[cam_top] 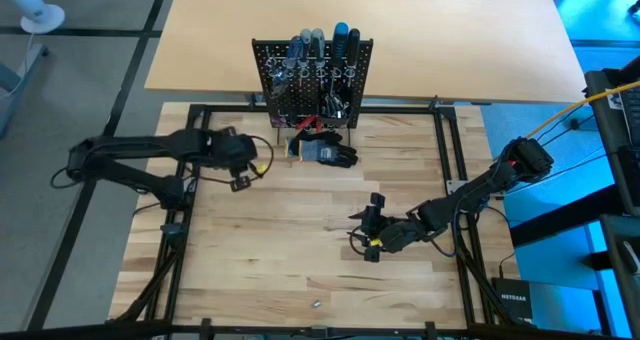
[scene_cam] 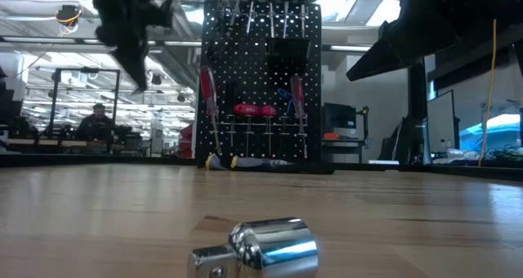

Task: Hang tools onto peg board
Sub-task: Put the socket into the pegboard bin

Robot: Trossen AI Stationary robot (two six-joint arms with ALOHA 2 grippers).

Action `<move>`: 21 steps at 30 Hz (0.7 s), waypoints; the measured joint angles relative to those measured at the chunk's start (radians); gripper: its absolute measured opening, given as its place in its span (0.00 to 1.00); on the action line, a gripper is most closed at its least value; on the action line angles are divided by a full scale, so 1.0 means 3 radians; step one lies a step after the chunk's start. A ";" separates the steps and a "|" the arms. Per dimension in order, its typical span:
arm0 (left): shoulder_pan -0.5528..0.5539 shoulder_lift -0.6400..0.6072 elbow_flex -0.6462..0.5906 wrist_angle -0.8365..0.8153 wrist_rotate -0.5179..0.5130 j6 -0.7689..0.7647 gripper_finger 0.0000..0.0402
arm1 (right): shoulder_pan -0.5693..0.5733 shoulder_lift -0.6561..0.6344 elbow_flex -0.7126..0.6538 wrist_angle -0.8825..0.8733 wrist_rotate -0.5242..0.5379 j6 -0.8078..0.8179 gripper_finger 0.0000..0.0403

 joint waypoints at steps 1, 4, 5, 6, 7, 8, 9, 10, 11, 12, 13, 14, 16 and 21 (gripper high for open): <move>-0.0092 -0.0006 0.0045 0.0065 0.0001 -0.0045 0.13 | 0.0000 0.0000 0.0000 0.0001 0.0000 0.0000 0.50; -0.0340 -0.0008 0.0158 0.0414 -0.0001 -0.0095 0.12 | 0.0000 0.0000 0.0000 0.0002 -0.0001 0.0000 0.50; -0.0414 -0.0008 0.0189 0.0570 0.0000 -0.0092 0.12 | 0.0000 0.0000 0.0000 0.0001 0.0000 0.0000 0.50; -0.0482 -0.0008 0.0212 0.0753 -0.0001 -0.0072 0.13 | 0.0000 0.0000 0.0000 0.0001 -0.0001 0.0000 0.50; -0.0544 -0.0008 0.0231 0.0939 -0.0001 -0.0028 0.13 | 0.0000 0.0000 0.0000 0.0001 0.0000 0.0000 0.50; -0.0598 -0.0008 0.0245 0.1122 0.0000 0.0000 0.13 | 0.0000 0.0000 0.0000 0.0002 -0.0001 0.0000 0.50; -0.0643 -0.0008 0.0255 0.1318 0.0000 0.0032 0.14 | 0.0000 0.0000 0.0000 0.0002 -0.0001 0.0000 0.50; -0.0679 -0.0008 0.0258 0.1534 0.0000 0.0077 0.14 | 0.0000 0.0000 0.0000 0.0002 -0.0001 0.0000 0.50; -0.0707 -0.0008 0.0258 0.1747 -0.0001 0.0117 0.13 | 0.0000 0.0000 0.0000 0.0002 -0.0001 0.0000 0.50; -0.0729 -0.0004 0.0258 0.1951 -0.0002 0.0173 0.13 | 0.0000 0.0000 0.0000 0.0003 0.0000 0.0000 0.50; -0.0745 0.0009 0.0259 0.2170 -0.0005 0.0227 0.13 | 0.0000 0.0000 0.0000 0.0003 -0.0001 0.0000 0.50; -0.0760 0.0026 0.0261 0.2375 -0.0006 0.0281 0.13 | 0.0000 0.0000 0.0000 0.0003 -0.0001 0.0000 0.50; -0.0783 0.0084 0.0261 0.2743 -0.0007 0.0394 0.13 | 0.0000 0.0000 0.0000 0.0003 -0.0001 0.0000 0.50; -0.0791 0.0331 0.0261 0.3586 -0.0007 0.0731 0.14 | 0.0000 0.0000 0.0000 0.0002 -0.0001 0.0000 0.50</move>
